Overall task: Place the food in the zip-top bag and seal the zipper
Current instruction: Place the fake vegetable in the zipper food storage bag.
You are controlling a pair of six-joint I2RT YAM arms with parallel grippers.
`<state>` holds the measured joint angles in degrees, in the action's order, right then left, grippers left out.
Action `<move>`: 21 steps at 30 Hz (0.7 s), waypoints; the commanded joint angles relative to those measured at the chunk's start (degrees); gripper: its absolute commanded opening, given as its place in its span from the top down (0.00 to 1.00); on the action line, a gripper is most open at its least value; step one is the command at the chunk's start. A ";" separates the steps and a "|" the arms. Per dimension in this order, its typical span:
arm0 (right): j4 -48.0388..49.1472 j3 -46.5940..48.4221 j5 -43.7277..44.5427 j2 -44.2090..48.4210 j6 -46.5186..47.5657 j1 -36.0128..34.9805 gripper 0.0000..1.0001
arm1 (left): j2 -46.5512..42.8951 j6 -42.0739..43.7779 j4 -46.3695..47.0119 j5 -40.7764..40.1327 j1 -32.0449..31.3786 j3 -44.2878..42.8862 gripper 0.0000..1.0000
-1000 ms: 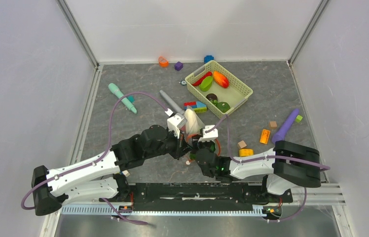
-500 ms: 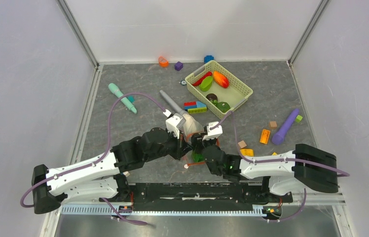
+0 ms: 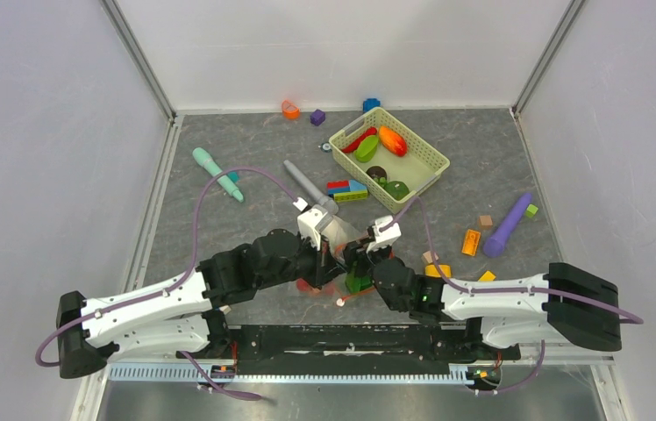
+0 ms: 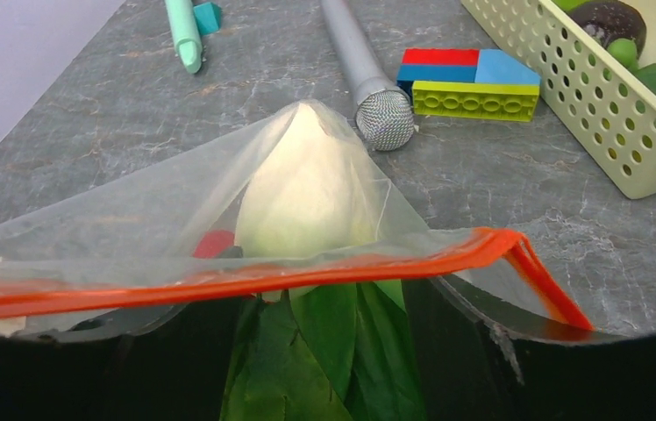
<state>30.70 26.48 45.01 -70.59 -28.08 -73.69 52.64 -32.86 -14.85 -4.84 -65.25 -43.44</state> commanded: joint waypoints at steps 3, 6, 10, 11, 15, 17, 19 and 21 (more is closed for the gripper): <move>4.93 -0.69 -10.23 5.06 1.61 -3.11 0.38 | 0.26 -0.01 -0.62 -13.29 2.28 -0.68 0.96; 3.44 -0.29 -10.25 4.23 1.73 -3.69 0.53 | 0.34 -0.33 -0.69 -13.80 2.32 -0.68 0.96; 1.42 1.06 -8.65 2.69 3.65 -5.60 0.49 | 0.28 -0.47 -1.01 -14.46 2.29 -0.68 0.96; 0.94 1.33 -7.76 2.68 4.10 -6.09 0.49 | 0.16 -0.55 -0.97 -14.49 2.28 -0.68 0.96; -1.21 1.96 -4.14 3.80 5.44 -7.23 0.46 | -0.08 -0.54 -1.05 -14.73 2.24 -0.60 0.96; -1.76 1.38 -2.94 5.34 5.80 -7.42 0.45 | -0.17 -0.59 -1.14 -14.85 2.25 -0.59 0.96; -1.63 0.34 -2.43 7.14 6.06 -7.43 0.44 | -0.27 -0.54 -1.14 -14.83 2.31 -0.51 0.96; -0.81 -0.99 -2.23 9.50 6.68 -7.44 0.41 | -0.31 -0.49 -1.06 -14.76 2.24 -0.50 0.96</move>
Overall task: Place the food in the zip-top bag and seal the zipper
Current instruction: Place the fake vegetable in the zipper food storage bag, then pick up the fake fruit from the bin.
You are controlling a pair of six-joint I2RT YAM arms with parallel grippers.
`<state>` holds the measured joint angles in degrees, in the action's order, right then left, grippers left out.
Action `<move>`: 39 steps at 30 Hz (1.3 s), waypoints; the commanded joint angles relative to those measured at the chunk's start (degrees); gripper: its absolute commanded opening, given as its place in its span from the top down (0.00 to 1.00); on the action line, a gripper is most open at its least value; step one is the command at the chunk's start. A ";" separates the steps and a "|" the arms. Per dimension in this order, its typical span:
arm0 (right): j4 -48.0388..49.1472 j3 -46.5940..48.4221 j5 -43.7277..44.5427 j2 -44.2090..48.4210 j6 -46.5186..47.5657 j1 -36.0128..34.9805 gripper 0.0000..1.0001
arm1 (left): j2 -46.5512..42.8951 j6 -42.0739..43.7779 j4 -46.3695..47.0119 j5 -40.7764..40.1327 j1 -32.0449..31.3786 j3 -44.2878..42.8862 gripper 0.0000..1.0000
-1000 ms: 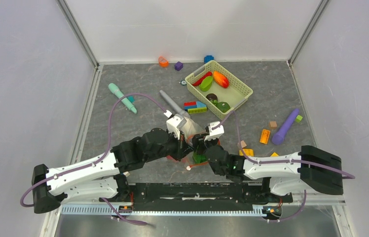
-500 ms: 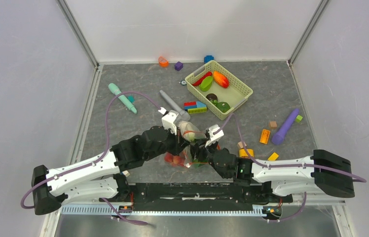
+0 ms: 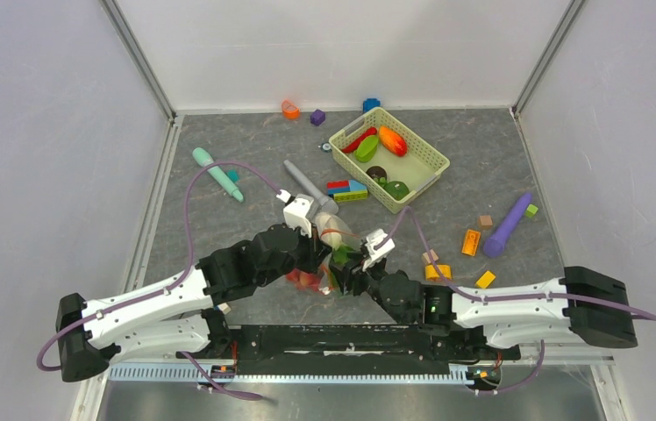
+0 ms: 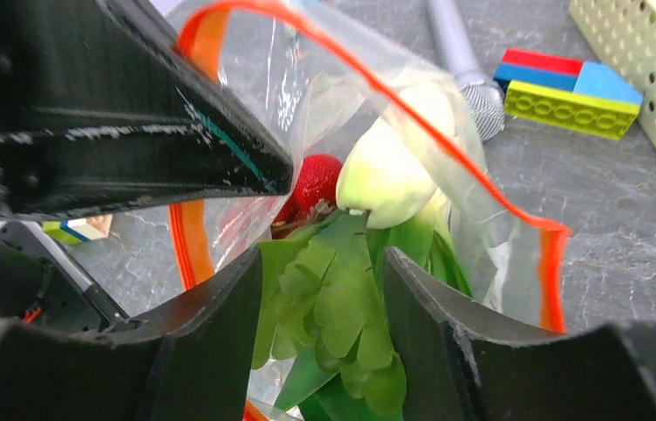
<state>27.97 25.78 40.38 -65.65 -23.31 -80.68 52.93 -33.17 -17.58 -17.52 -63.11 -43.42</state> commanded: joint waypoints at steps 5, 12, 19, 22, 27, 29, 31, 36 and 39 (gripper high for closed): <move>5.43 -3.27 2.86 10.50 5.78 -0.44 0.26 | -0.37 -0.16 1.90 -1.82 0.13 -0.58 0.96; 2.62 -3.20 4.24 18.19 11.71 -0.36 0.02 | -0.46 0.03 1.68 -2.50 0.10 -0.57 0.96; -13.08 4.05 18.04 20.04 8.26 1.60 0.02 | -0.83 -0.01 1.42 -3.35 0.14 -0.53 0.96; -25.94 10.45 22.79 16.95 3.85 6.58 0.02 | -1.03 0.02 1.09 -5.06 0.16 -0.40 0.96; -32.54 17.02 8.87 12.29 5.16 22.27 0.02 | -1.44 -0.01 0.02 -8.10 0.21 -0.58 0.96; -33.35 19.77 5.72 9.35 8.44 27.24 0.02 | -1.77 0.07 -0.32 -8.77 0.18 -0.55 0.96; -33.61 22.89 1.12 6.01 12.41 31.81 0.02 | -2.04 -0.04 -0.64 -10.02 0.21 -0.53 0.95; -29.86 29.34 -12.49 -5.13 27.63 41.26 0.02 | -3.24 -0.27 -2.24 -16.34 0.20 -0.56 0.95; -31.97 35.77 -18.24 -13.22 31.32 45.68 0.02 | -3.68 -0.15 -3.01 -19.52 0.35 -0.65 0.94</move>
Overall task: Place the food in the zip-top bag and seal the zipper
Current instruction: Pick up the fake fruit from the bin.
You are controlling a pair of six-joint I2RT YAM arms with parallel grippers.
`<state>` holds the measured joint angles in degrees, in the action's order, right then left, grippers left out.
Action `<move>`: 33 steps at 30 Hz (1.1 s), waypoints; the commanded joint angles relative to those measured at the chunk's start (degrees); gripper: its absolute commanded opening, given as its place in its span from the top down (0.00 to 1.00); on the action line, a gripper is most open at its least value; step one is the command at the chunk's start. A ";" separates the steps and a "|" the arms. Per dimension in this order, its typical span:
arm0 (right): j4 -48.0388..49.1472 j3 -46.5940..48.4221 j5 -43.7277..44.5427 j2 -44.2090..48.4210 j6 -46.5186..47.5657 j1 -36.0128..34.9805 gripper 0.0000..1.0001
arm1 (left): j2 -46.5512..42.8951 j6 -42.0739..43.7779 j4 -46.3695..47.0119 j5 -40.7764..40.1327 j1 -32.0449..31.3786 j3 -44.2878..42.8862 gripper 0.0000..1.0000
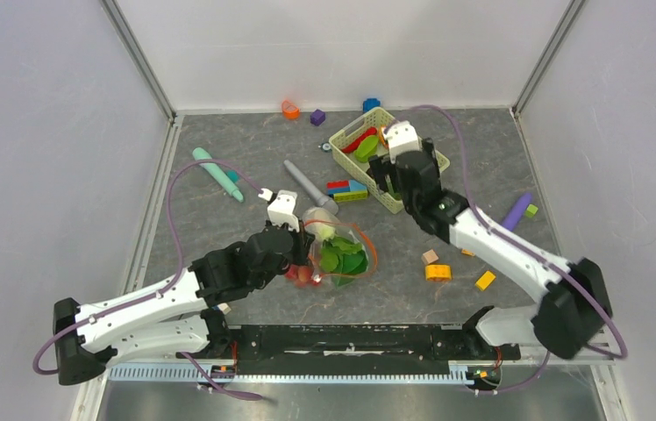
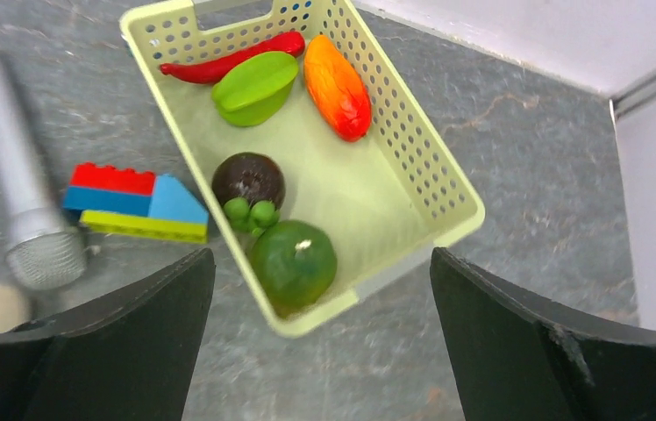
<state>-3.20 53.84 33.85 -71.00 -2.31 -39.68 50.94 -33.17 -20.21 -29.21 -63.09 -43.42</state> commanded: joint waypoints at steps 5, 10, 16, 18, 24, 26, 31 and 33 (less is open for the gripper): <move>-0.97 15.49 -17.76 -19.81 17.25 9.62 0.02 | -2.37 0.42 -0.59 -10.01 0.36 -0.37 0.94; -0.84 22.78 -18.27 -28.72 23.83 12.69 0.02 | -2.58 0.41 2.00 -11.95 0.49 1.54 0.93; -2.45 31.32 -23.29 -38.59 31.19 16.18 0.02 | -3.72 0.50 5.13 -13.19 0.51 3.77 0.94; -2.70 32.95 -23.80 -41.08 33.89 16.39 0.02 | -5.13 0.83 6.44 -13.53 0.56 4.86 0.94; -2.01 36.15 -24.50 -45.76 39.16 16.41 0.02 | -6.39 2.09 10.84 -13.91 0.51 7.67 0.92; -1.90 37.49 -24.37 -47.58 40.36 16.40 0.02 | -5.68 2.55 12.01 -14.19 0.64 8.19 0.92; -0.43 39.48 -24.39 -51.30 43.40 16.38 0.02 | -3.51 3.37 14.77 -17.16 0.64 9.57 0.93; 0.19 40.07 -24.59 -52.62 45.22 16.41 0.02 | -2.90 3.87 15.70 -17.19 0.60 9.81 0.93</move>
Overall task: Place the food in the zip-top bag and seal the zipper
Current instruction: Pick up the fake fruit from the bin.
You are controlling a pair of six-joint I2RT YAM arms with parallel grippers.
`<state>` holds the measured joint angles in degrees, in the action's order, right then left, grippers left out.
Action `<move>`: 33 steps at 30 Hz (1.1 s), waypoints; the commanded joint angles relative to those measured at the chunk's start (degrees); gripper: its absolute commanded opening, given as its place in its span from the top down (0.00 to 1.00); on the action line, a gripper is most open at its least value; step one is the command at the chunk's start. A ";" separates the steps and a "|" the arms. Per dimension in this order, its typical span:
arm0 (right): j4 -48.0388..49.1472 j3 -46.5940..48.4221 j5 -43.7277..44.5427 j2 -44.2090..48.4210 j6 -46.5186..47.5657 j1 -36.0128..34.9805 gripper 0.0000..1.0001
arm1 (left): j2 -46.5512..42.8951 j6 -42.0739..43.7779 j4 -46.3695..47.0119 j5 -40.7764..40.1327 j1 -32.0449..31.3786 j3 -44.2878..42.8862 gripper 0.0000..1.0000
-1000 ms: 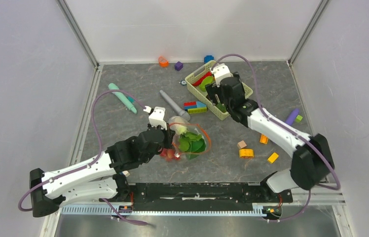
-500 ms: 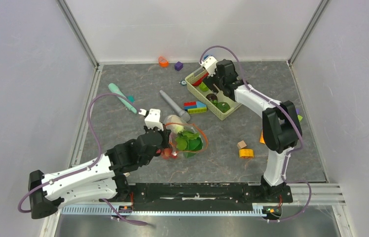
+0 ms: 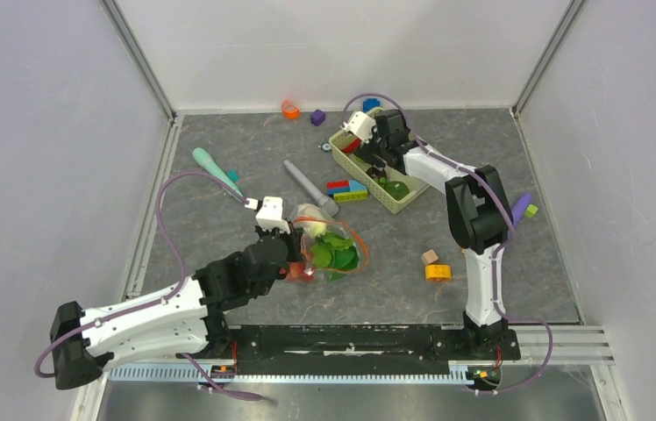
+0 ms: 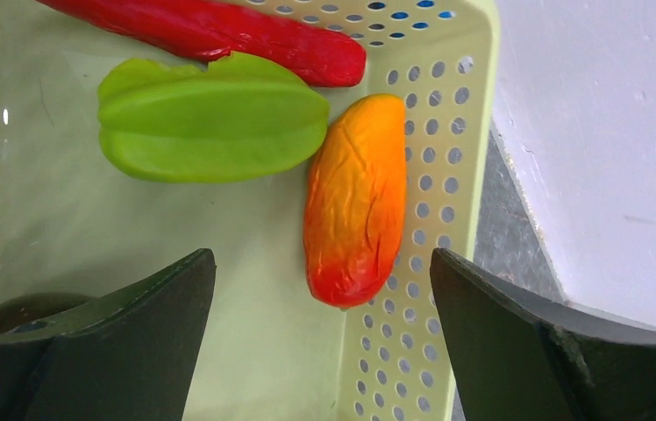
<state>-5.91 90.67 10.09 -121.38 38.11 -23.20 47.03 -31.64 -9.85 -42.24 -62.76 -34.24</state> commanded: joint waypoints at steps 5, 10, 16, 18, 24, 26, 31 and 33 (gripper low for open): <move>3.76 5.26 0.18 -5.12 9.93 -0.08 0.02 | 1.02 3.82 9.01 -4.34 0.36 2.61 0.93; 4.40 8.13 2.08 -7.99 13.63 -0.09 0.03 | 2.24 4.50 9.53 -4.34 0.45 2.84 0.93; 4.65 9.91 3.71 -10.29 16.62 -0.04 0.06 | 4.66 4.80 11.68 -4.45 0.62 2.79 0.93; 5.53 9.86 4.56 -10.62 17.24 -0.09 0.06 | 5.17 4.84 11.74 -4.52 0.78 2.63 0.93; 3.80 9.38 7.80 -10.46 18.73 -0.09 0.10 | 5.45 4.99 11.87 -4.43 0.94 2.79 0.93; 0.89 9.17 7.47 -9.90 19.53 -0.05 0.12 | 5.45 4.86 11.94 -4.43 1.01 2.87 0.93; -2.16 9.15 7.38 -9.87 19.58 -0.09 0.18 | 5.55 4.88 12.48 -3.96 1.23 3.27 0.93; -2.63 9.46 7.86 -10.38 19.81 -0.09 0.19 | 5.82 4.68 12.48 -3.82 1.20 3.20 0.93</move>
<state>-6.63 98.28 17.19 -131.59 55.61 -23.14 52.56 -28.18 -0.21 -43.64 -62.04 -31.40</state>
